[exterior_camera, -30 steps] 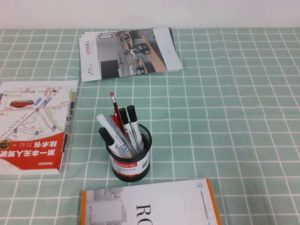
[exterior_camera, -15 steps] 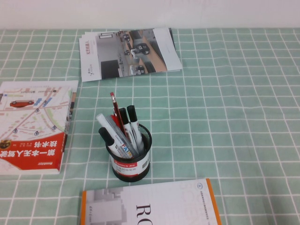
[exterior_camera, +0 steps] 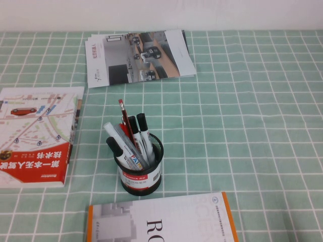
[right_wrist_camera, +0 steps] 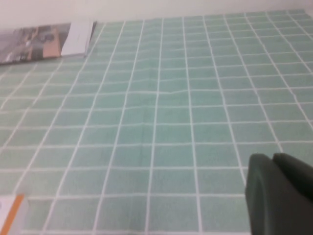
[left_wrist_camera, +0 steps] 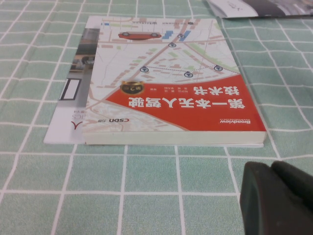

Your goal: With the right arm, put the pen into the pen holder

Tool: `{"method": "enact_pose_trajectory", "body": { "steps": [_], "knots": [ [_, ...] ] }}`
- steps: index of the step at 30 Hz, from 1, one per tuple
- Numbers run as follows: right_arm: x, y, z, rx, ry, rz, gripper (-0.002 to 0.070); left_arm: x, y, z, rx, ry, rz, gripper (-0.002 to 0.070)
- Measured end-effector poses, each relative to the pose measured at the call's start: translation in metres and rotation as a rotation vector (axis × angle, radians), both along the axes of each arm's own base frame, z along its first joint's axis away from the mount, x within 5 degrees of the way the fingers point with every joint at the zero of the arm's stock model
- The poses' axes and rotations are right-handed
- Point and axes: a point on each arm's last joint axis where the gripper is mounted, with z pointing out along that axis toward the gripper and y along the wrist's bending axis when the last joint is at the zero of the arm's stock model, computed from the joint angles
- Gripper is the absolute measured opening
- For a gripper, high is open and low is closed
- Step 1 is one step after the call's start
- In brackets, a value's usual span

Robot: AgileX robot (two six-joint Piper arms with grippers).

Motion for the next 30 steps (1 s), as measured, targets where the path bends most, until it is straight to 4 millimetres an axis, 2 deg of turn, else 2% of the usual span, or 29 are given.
{"method": "enact_pose_trajectory", "body": {
  "steps": [7,30],
  "knots": [
    [-0.0014,0.0013,-0.0063,-0.047,0.06,0.022,-0.0019,0.0,0.0,0.0,0.0,0.0,0.0,-0.0004],
    [-0.0014,0.0017,-0.0063,-0.036,0.061,0.024,-0.0019,0.0,0.0,0.0,0.0,0.0,0.0,-0.0004]
  ]
}}
